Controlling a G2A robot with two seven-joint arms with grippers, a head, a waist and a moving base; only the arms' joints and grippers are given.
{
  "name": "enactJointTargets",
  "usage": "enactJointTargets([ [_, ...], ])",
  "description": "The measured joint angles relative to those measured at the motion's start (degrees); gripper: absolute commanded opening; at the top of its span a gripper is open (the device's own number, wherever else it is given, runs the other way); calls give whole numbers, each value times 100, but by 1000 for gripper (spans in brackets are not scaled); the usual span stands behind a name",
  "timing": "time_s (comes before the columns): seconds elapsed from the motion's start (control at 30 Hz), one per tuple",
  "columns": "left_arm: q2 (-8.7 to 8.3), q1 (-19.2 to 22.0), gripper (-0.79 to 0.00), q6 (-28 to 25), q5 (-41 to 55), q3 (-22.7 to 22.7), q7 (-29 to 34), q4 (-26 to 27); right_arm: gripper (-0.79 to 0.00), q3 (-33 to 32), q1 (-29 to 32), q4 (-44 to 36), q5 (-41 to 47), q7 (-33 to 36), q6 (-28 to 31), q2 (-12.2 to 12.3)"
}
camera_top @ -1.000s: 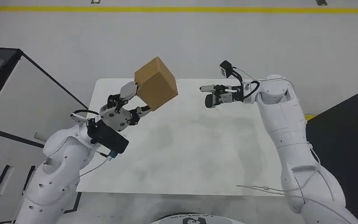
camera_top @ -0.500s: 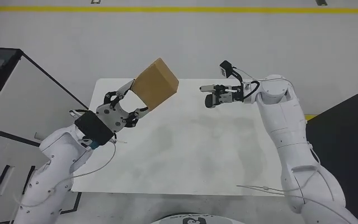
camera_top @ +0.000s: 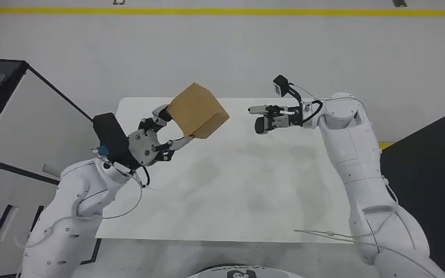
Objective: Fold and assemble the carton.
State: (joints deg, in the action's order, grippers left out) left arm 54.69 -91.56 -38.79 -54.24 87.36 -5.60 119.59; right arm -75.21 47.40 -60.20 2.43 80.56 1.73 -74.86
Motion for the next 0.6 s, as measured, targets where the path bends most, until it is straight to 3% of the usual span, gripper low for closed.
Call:
enactJointTargets([
  [0.1, -11, 2, -785, -85, 844, -27, 567, -3, 0, 0, 0, 0, 0, 0, 0, 0],
  [0.4, -5, -20, -785, -61, 760, -62, 470, 1, 0, 0, 0, 0, 0, 0, 0, 0],
  [0.6, -18, -96, -785, -611, 2433, -274, 890, -106, 0, 0, 0, 0, 0, 0, 0, 0],
])
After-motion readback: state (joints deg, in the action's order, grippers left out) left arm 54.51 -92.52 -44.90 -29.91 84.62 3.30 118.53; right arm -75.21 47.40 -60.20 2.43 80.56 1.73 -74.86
